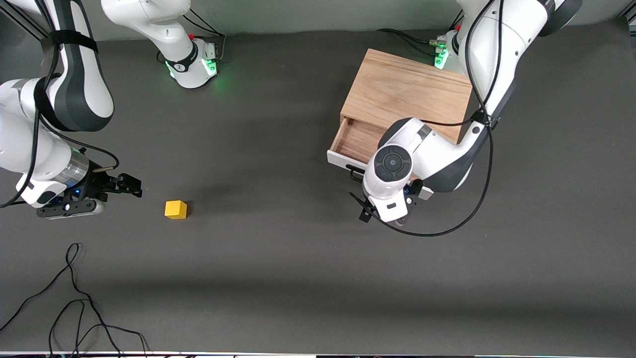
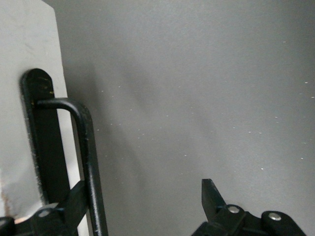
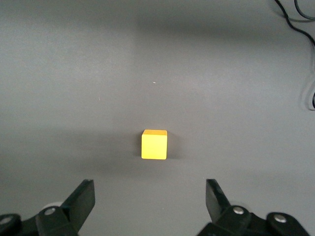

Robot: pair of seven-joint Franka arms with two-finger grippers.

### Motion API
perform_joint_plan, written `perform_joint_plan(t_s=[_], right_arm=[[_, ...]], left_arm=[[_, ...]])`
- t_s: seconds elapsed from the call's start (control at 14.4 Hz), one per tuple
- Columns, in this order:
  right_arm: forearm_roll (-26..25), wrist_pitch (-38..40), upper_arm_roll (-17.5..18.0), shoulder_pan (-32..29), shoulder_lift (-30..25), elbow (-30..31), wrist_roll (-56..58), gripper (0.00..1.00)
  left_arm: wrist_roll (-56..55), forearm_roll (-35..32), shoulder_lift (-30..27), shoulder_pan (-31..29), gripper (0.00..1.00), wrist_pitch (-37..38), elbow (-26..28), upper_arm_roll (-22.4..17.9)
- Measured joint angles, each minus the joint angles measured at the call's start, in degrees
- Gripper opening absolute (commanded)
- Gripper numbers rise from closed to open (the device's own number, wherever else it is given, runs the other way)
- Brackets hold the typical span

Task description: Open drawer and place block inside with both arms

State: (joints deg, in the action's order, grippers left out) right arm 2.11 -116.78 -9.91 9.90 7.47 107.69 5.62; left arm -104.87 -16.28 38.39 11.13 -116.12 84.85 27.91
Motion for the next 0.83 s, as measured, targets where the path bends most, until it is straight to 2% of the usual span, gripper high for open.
perform_joint_plan(t_s=[0.83], right_arm=[[0.0, 0.8, -0.2, 0.0, -1.1, -0.6, 0.0, 1.00]], left_arm=[[-0.9, -2.3, 0.2, 0.3, 1.00, -4.0, -0.6, -0.1]])
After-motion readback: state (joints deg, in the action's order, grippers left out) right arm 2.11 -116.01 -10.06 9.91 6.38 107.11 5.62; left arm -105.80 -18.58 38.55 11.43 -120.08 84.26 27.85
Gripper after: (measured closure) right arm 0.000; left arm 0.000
